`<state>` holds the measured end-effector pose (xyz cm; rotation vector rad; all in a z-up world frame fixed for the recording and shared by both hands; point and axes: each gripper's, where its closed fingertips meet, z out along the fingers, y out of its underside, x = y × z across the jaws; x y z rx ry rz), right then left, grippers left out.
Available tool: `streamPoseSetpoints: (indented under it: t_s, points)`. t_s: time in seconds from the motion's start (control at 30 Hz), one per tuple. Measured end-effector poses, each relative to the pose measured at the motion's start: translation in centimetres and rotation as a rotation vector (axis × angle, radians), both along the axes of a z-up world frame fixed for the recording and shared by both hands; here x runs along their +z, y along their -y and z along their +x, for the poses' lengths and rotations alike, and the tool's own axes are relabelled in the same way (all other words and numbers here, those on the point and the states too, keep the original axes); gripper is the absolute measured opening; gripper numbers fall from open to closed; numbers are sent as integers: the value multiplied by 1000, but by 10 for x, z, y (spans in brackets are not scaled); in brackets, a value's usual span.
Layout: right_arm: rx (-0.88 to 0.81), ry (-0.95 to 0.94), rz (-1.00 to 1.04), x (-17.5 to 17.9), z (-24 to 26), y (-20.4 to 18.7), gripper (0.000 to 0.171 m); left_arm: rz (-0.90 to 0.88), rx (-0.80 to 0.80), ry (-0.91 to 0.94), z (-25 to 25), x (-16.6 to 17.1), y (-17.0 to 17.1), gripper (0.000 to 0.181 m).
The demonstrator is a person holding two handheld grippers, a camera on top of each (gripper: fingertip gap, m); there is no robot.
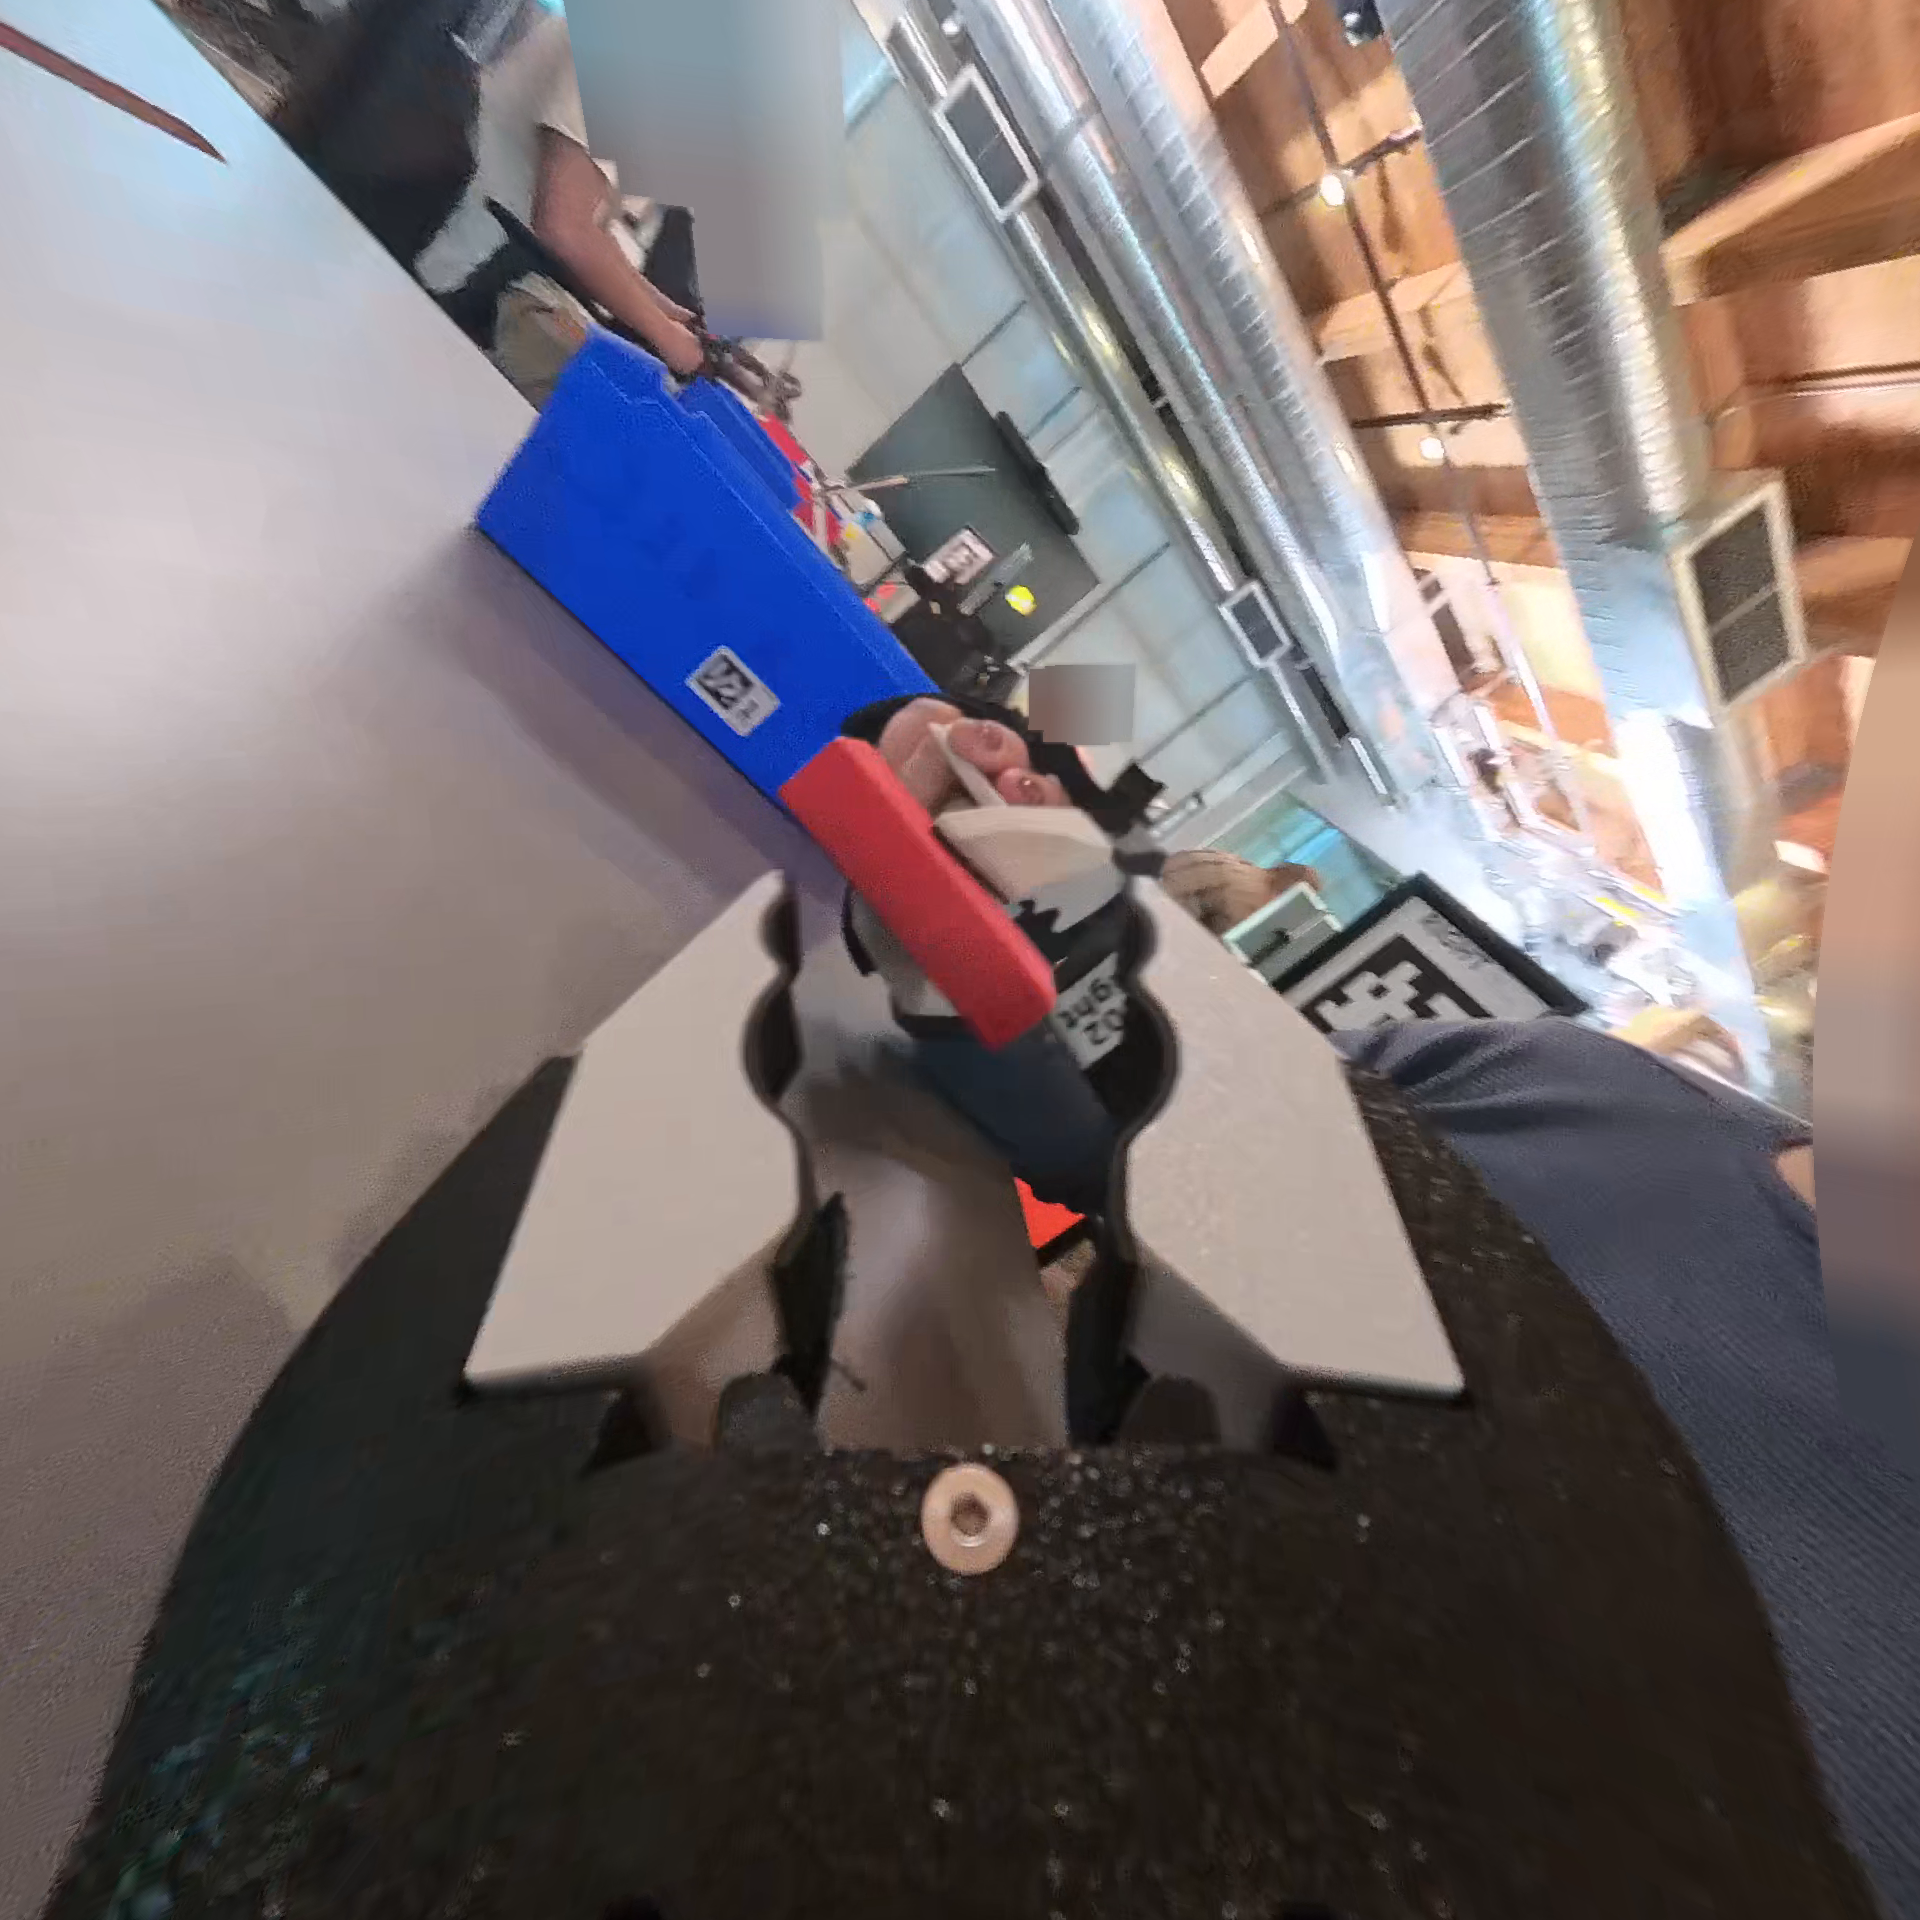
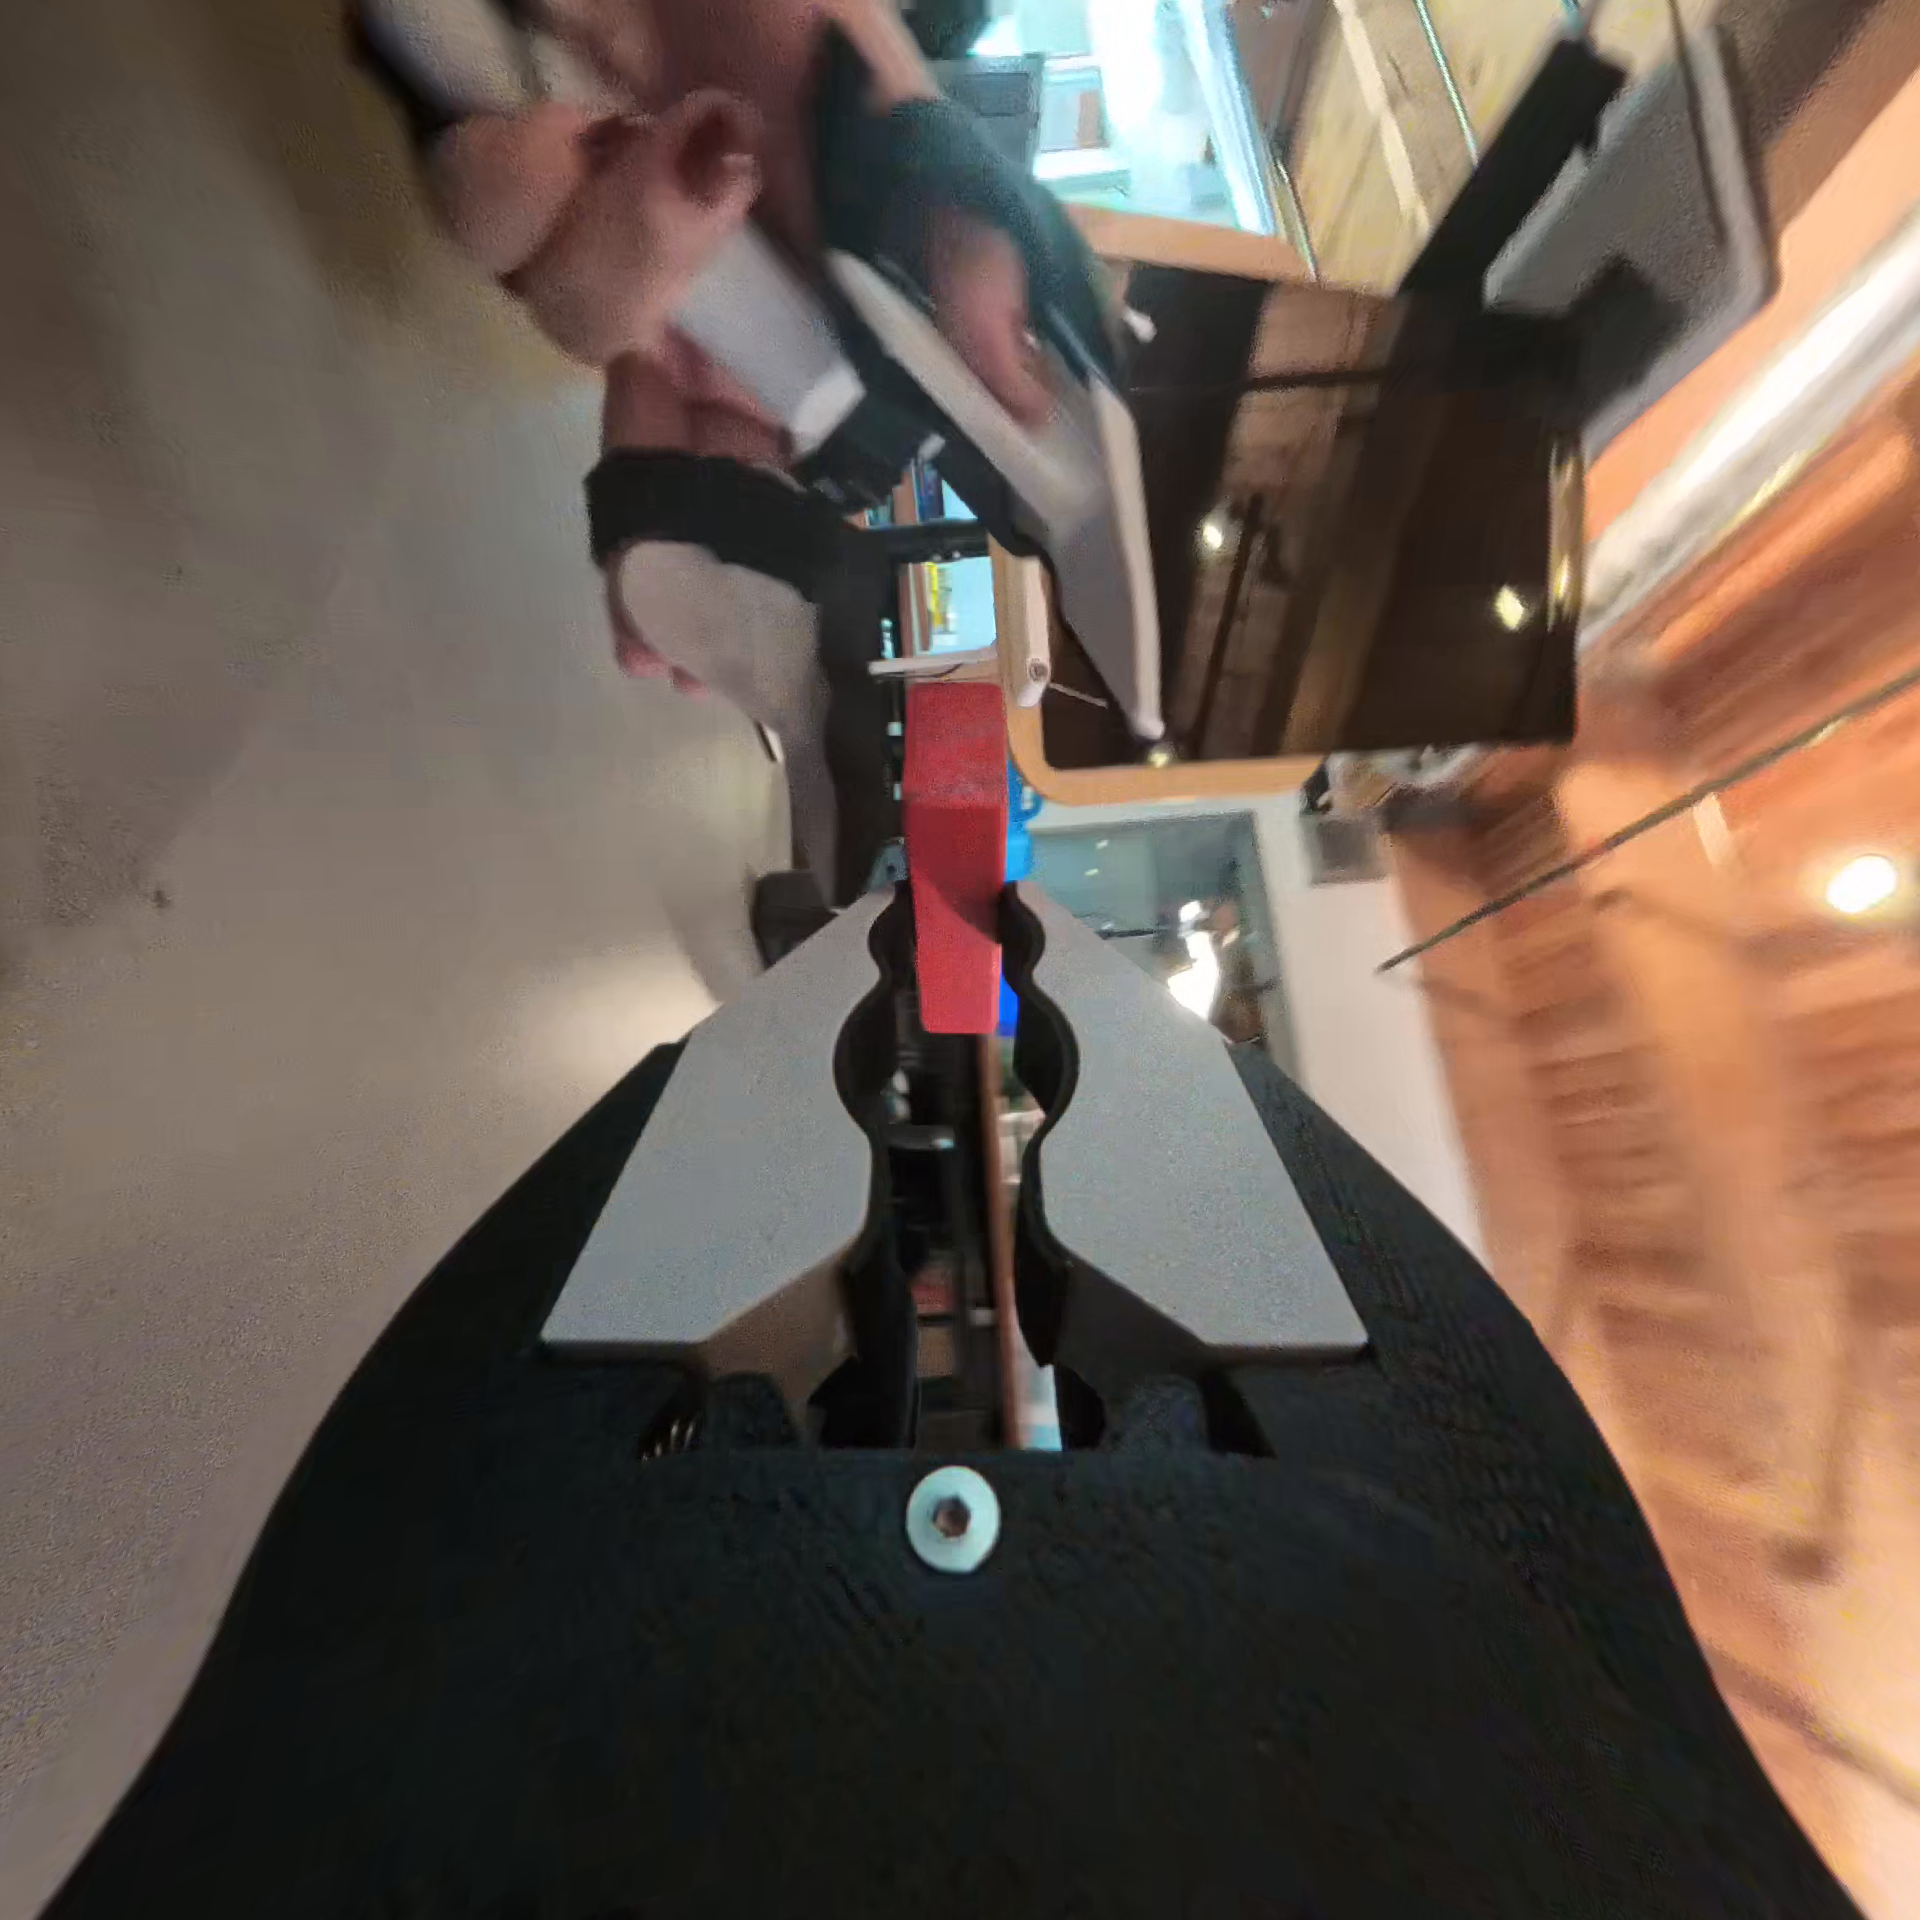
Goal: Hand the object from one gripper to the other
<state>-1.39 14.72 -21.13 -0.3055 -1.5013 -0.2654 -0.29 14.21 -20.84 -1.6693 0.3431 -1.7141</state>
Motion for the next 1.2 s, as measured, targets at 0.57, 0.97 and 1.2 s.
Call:
streamPoseSetpoints:
  t_s: [0.57,0.97,1.2]
  points:
    - [161,-214,-731,16,-1,1,53,332,139,74,-22,30,-1,14]
    - [549,-136,-1716,25,8,20,19,905,183,-514,3,-7,12,14]
    - [347,-216,-1077,30,11,9,15,531,239,-427,-8,-12,-12,58]
